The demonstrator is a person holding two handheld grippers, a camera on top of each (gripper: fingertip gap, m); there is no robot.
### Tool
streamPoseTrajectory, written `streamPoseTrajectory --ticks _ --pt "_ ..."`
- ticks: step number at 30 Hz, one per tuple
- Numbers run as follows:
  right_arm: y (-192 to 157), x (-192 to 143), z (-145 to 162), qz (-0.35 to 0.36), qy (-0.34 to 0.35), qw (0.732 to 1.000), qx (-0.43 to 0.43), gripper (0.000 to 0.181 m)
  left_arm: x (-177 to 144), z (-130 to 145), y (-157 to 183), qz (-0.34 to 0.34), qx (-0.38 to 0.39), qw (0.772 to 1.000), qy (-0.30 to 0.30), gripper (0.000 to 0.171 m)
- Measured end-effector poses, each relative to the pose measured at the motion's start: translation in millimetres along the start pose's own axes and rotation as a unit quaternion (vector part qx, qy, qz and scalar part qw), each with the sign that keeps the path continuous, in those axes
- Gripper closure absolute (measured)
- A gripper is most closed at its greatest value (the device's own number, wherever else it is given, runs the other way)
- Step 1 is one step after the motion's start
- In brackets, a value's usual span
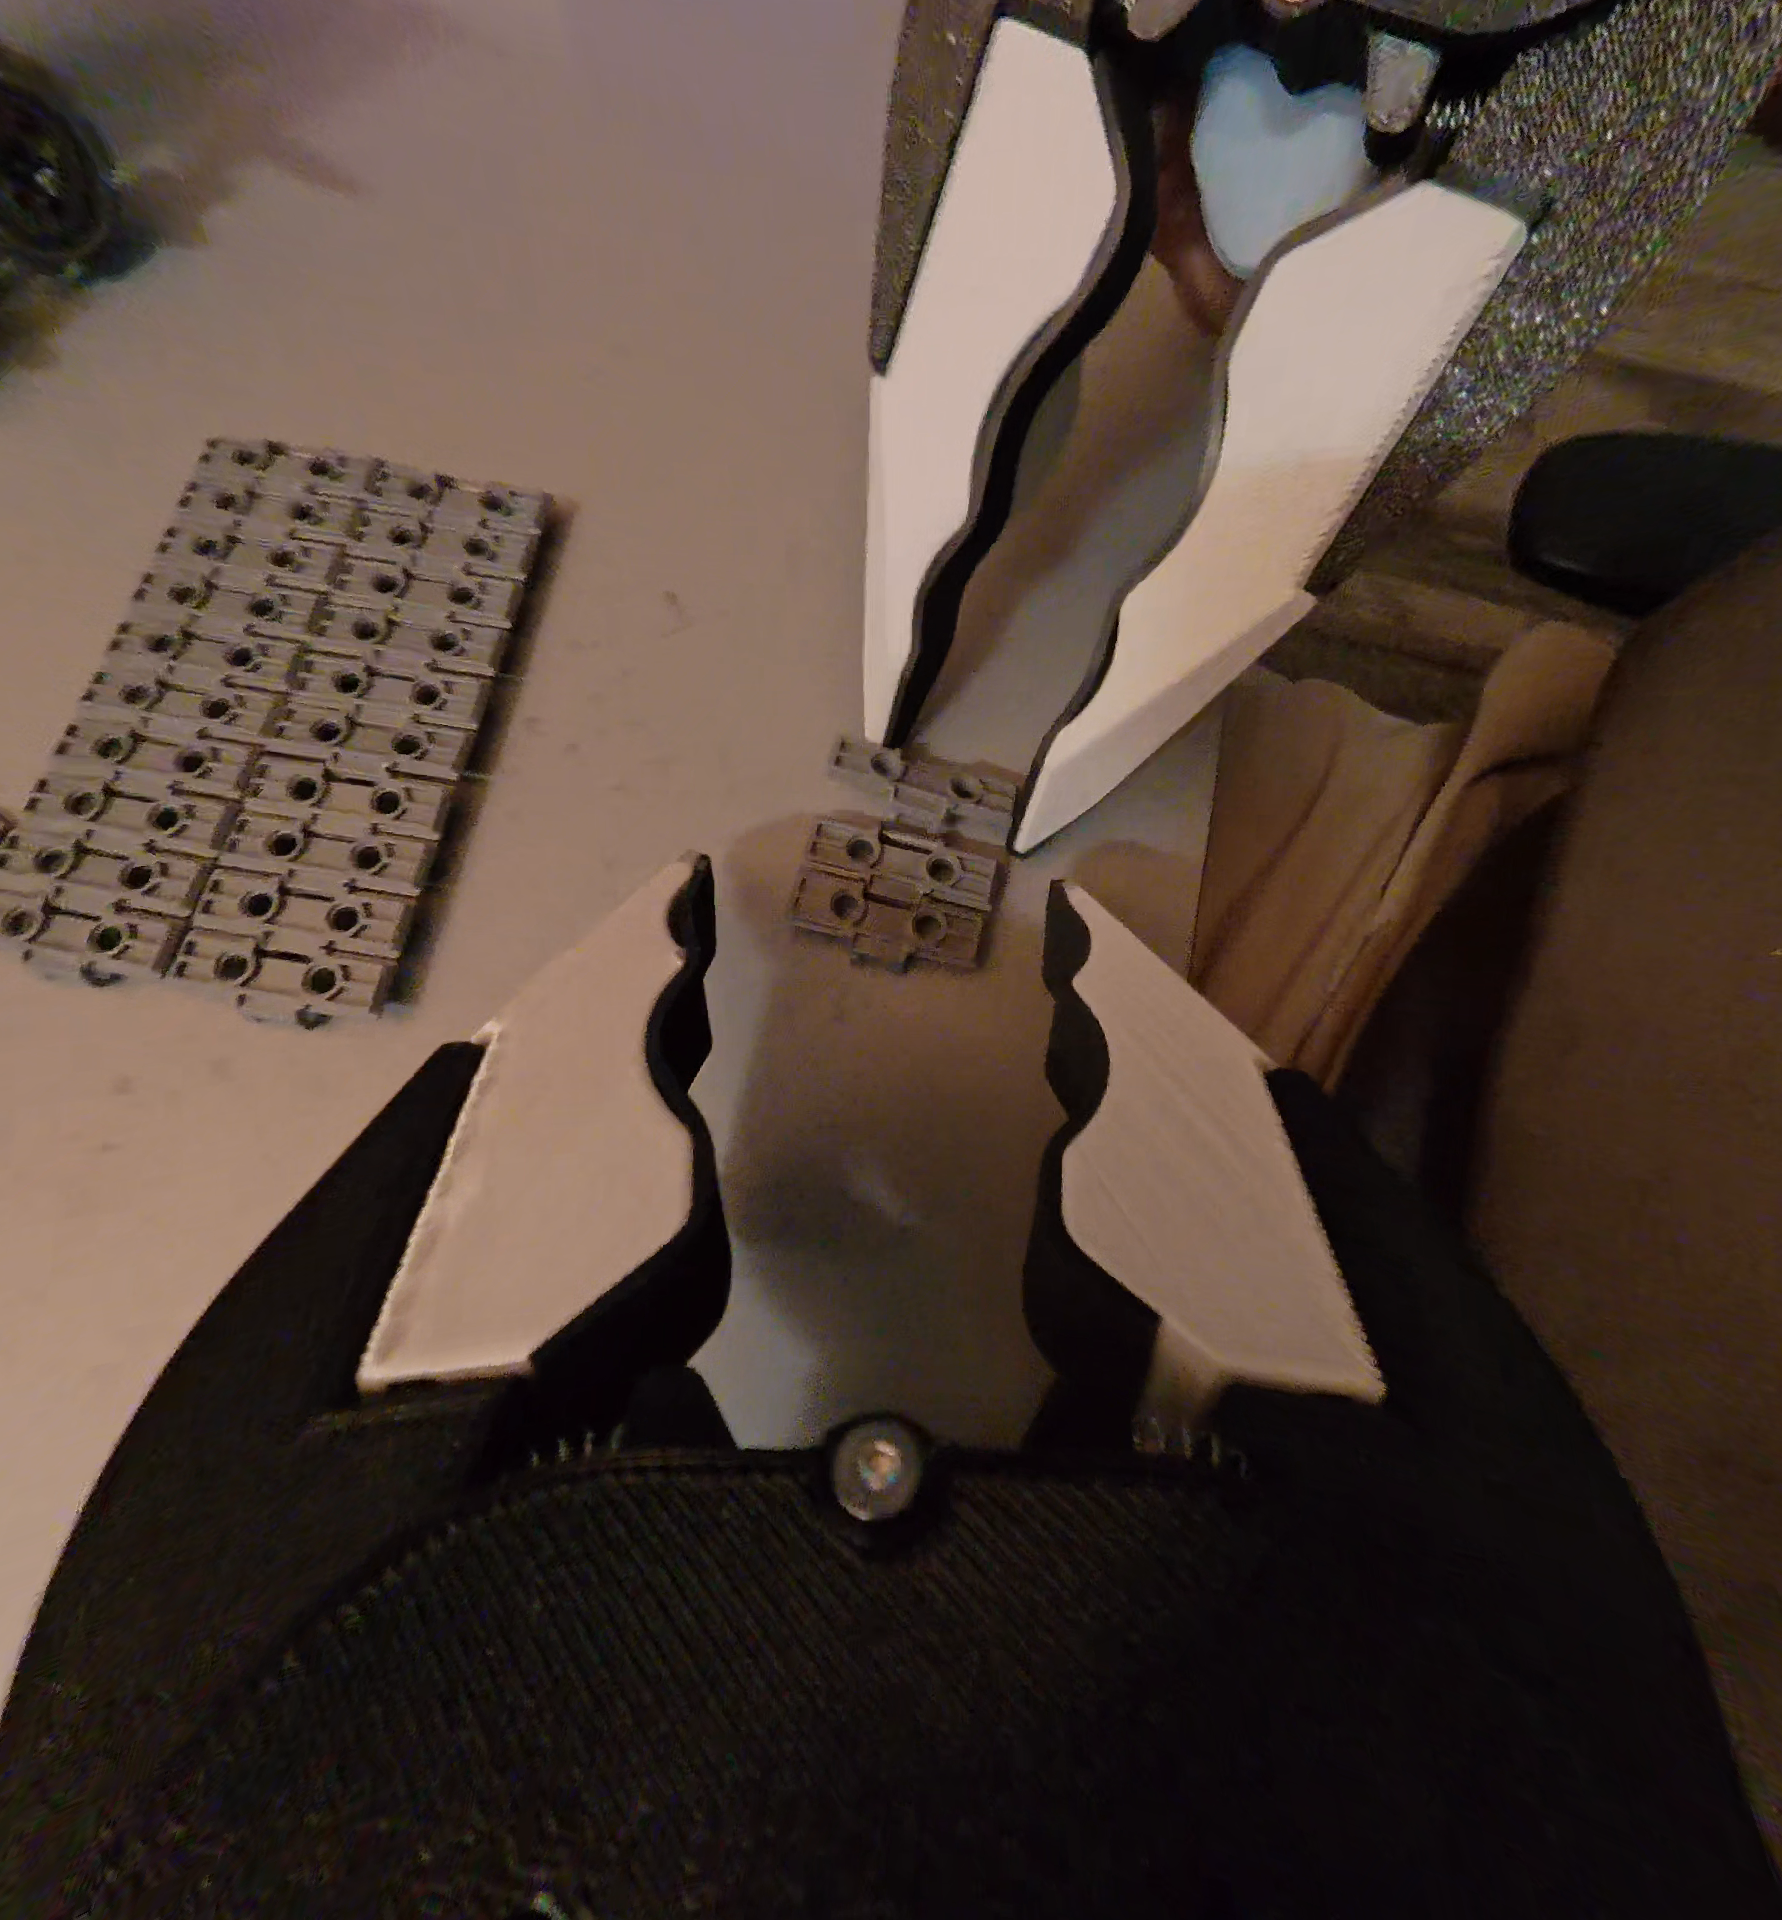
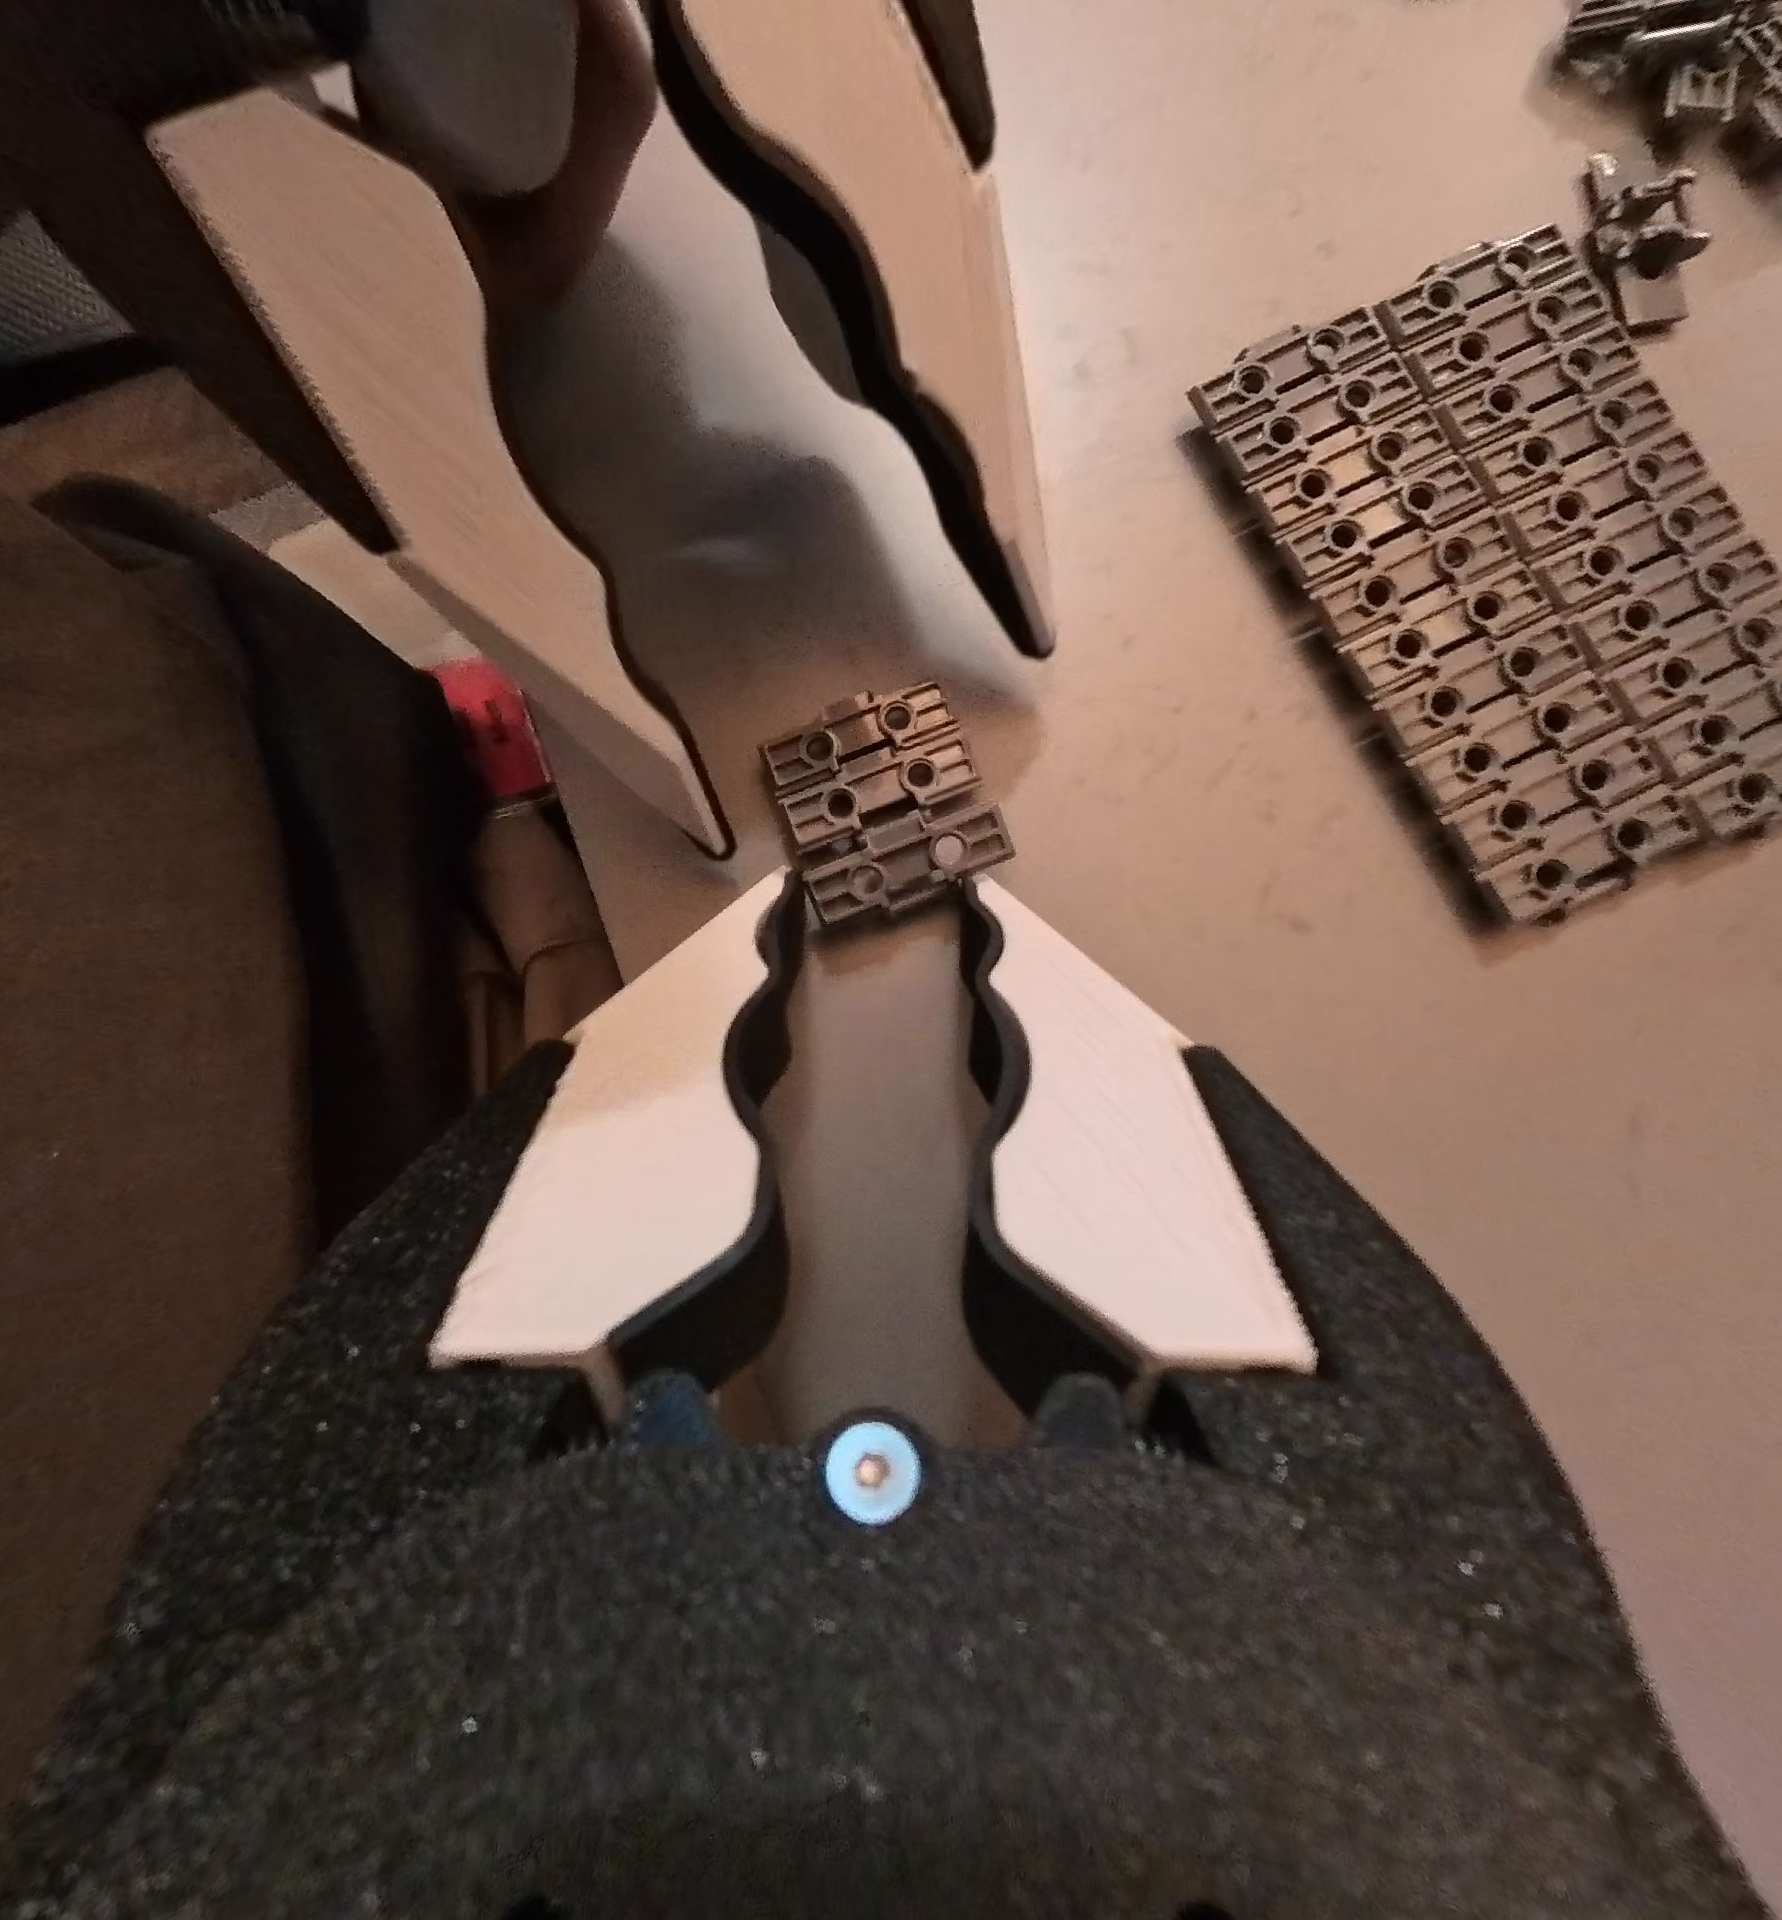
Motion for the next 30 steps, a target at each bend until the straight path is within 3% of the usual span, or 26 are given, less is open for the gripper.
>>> streamPoseTrajectory --ticks 7,11,13,15,18,22,30 --pt "0 3 -3 0.005 -0.024 1.000 -0.014 0.152 4 5 3 0.020 0.018 0.999 -0.021 0.123" --pt "1 2 -3 0.010 -0.046 0.999 -0.018 0.131 3 6 1 0.017 0.016 1.000 -0.021 0.123" --pt "2 -3 -6 0.006 -0.042 0.999 -0.006 0.130 3 6 0 0.014 0.016 1.000 -0.021 0.122" --pt "3 -9 -13 -0.008 -0.013 1.000 0.008 0.142 3 6 0 0.013 0.019 1.000 -0.021 0.122" --pt "3 -14 -23 -0.034 0.039 0.998 0.030 0.178 3 6 1 0.014 0.019 1.000 -0.020 0.126" --pt "2 -5 -16 -0.063 0.023 0.996 0.053 0.181 3 6 3 0.023 0.020 0.999 -0.019 0.132" --pt "3 0 -12 -0.040 0.018 0.999 0.029 0.181 3 6 3 0.034 0.014 0.999 -0.019 0.134"
Point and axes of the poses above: each gripper's, where its closed fingertips meet, x out along the fingers, z out of its underside, y = z × x across the jaws, the point moved 3 cm from there along -x, back along the fingers, and after that the axes turned 13 degrees about x, right-handed, at the moved point
